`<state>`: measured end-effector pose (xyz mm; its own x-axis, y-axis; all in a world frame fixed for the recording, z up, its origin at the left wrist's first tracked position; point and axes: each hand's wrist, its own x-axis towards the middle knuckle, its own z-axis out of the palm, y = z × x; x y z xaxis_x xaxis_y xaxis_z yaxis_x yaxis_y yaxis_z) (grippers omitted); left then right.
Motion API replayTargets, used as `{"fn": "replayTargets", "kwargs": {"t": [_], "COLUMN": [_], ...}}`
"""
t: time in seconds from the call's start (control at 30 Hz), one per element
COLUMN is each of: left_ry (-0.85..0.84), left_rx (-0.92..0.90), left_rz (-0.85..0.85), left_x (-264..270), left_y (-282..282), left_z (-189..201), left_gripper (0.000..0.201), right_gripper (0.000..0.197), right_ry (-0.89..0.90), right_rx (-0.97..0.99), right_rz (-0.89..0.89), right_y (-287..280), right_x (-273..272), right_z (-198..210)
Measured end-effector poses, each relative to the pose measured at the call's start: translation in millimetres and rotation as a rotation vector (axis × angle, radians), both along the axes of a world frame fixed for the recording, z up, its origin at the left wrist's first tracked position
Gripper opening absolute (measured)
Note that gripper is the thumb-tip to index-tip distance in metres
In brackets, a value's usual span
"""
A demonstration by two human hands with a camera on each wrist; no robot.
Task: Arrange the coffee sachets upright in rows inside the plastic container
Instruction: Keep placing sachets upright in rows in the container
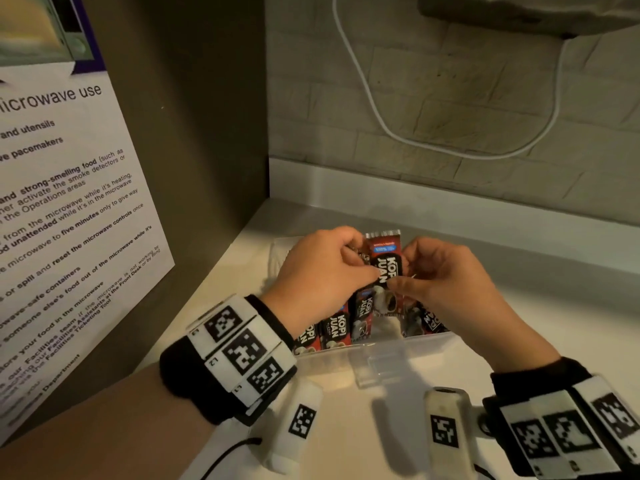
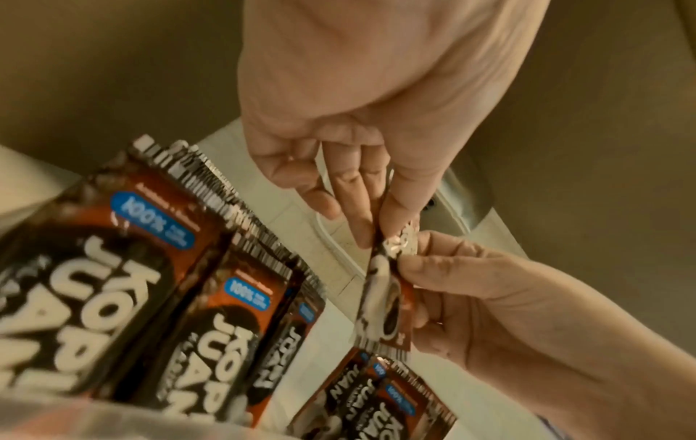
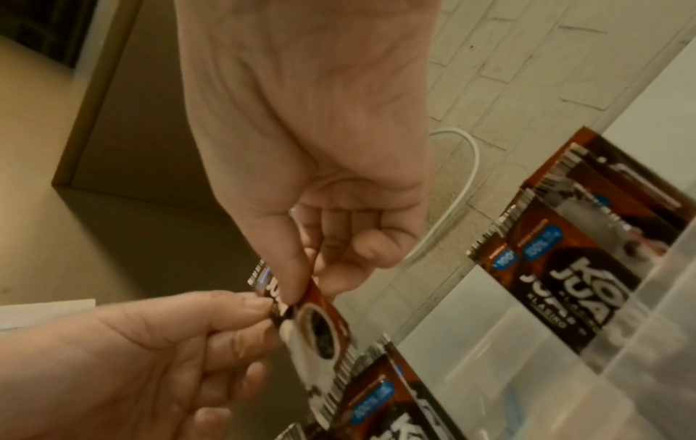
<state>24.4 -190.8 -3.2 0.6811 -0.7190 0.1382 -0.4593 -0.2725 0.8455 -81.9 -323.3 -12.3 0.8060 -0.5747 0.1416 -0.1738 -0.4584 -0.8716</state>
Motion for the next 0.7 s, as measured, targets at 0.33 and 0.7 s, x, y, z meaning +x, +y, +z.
{"fn": "replayTargets", "kwargs": {"t": [0.33,0.7], "left_ry": [-0.33,-0.566], "left_rx": [0.538,0.799], "left_rz": [-0.134,-0.231], "left_x": [17.0,8.3], "left_y": [-9.6,-23.9], "left_z": [-2.9,-26.6], "left_gripper": [0.097,0.074], "right_gripper": [0.021,0.019], "right_ry": [0.428,0.425], "right_rx": [-0.056,0.029], "right_rz": [0.017,0.015], "right_y": [-6.6,-3.7], "right_x": [14.0,23.6], "right_z": [-33.3,-44.1]}}
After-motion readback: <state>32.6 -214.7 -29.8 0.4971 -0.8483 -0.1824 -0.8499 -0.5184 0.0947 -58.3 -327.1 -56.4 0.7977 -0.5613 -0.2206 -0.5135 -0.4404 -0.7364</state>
